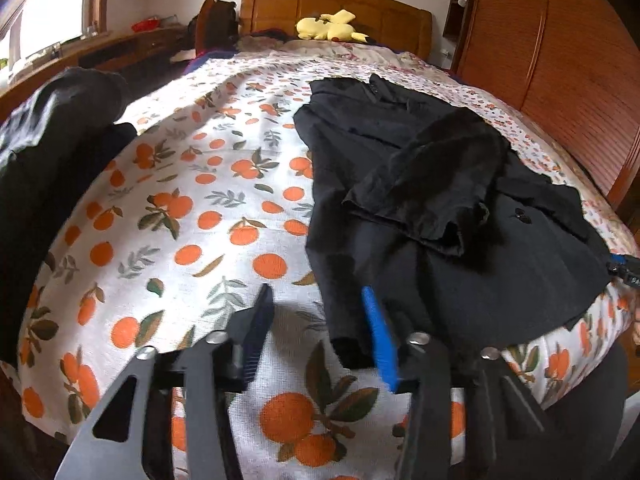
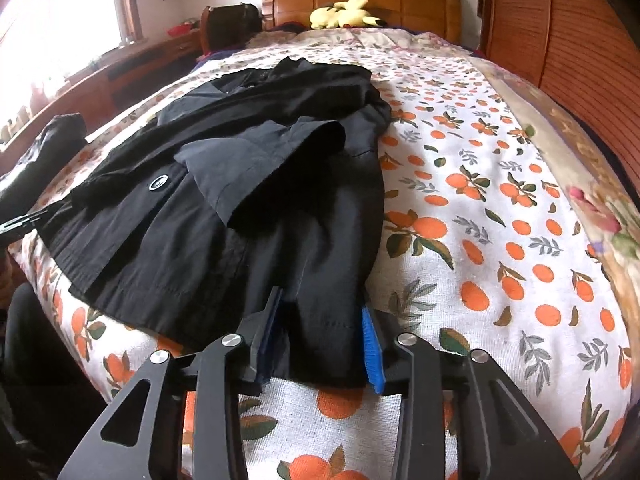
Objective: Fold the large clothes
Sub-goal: 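Grasp the coat hem with the right gripper while the left gripper grasps it too, then lift the hem with both grippers and fold it toward the collar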
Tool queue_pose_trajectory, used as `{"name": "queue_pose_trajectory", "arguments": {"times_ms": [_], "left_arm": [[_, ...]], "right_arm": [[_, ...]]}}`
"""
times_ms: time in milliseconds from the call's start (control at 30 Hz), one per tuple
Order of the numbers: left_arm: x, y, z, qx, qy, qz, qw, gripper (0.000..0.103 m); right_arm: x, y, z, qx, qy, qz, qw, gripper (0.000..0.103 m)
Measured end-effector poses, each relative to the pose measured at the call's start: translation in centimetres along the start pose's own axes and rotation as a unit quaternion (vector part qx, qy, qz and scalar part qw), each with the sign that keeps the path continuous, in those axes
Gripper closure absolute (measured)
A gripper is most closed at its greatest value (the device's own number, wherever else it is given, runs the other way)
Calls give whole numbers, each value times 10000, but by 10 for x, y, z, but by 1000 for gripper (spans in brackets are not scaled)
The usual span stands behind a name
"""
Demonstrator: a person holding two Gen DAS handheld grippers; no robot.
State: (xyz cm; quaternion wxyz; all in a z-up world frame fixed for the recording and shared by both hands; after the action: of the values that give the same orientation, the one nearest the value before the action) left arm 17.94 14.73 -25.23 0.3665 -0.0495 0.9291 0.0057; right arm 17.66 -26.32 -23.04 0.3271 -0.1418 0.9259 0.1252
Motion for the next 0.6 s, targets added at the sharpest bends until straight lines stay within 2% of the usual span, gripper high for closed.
{"name": "queue_pose_trajectory", "arguments": {"times_ms": [67,133,167,200,267,433,600], "left_arm": [[0,0,1,178,68,-109,9998,71],[-1,-2,1,340,132,-189,9992,91],[-2,-3,0,400,151,-211,9989,95],[-4,-5,-2,421,153,-200,9988,97],[-9,-8,-12,492,85,-248,9984,98],[-44,-18,-63,517,-547,-165,9970,99],[-75,-31,-114,491,-1153,-113,9920,100]], "right_arm": [[-1,0,0,14,40,6,10000,68],[-3,1,-1,-9,64,24,10000,68],[-4,1,-2,-9,59,27,10000,80],[-6,1,-3,-44,50,3,10000,86],[-10,2,-9,-256,-19,-47,9997,91],[-29,0,-33,-398,-244,-37,9989,93],[-61,12,-76,-329,-781,-166,9963,95]]}}
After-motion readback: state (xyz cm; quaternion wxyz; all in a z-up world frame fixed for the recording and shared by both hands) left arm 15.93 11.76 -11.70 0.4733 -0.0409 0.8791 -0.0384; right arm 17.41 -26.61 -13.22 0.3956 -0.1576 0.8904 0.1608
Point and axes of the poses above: each gripper's, at about its wrist camera, not at the fingertips, and z roughly the way its jaws point, y to its left, x to its underside, the point moved 5 cm from there along z, roughly the way its jaws point, and after that the axes turned 7 degrees about -x, right-handed, at the moved point
